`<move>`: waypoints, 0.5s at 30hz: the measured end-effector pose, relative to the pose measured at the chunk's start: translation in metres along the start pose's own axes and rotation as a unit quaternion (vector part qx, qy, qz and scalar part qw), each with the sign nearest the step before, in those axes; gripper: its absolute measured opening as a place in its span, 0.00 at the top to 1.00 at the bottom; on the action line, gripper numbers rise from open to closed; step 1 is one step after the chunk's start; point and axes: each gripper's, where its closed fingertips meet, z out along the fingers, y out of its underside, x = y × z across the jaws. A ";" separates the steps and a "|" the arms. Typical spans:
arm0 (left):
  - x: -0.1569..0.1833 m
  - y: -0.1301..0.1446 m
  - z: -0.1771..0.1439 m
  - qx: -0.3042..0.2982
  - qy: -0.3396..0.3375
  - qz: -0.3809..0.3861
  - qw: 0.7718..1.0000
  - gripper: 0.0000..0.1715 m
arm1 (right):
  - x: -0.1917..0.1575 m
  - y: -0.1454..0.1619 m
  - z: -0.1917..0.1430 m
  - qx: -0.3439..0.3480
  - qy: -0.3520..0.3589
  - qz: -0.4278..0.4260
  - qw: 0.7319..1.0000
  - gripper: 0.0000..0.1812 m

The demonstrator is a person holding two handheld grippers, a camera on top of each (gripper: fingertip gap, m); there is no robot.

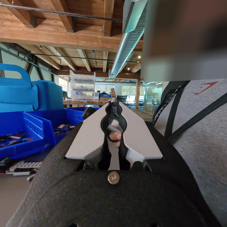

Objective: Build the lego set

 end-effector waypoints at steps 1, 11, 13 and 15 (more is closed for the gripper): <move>-0.003 -0.001 -0.001 0.008 -0.007 -0.011 1.000 0.95 | 0.002 -0.005 -0.003 0.009 0.011 -0.013 1.000 0.89; -0.015 -0.006 0.000 0.081 -0.069 -0.061 0.992 0.95 | -0.012 -0.014 -0.003 -0.083 0.155 -0.371 0.912 0.89; -0.013 -0.008 0.002 0.103 -0.064 -0.081 0.989 0.95 | -0.013 -0.013 -0.001 -0.102 0.166 -0.395 0.898 0.91; -0.011 -0.008 0.004 0.116 -0.059 -0.095 0.987 0.95 | -0.012 -0.012 -0.001 -0.117 0.174 -0.412 0.887 0.92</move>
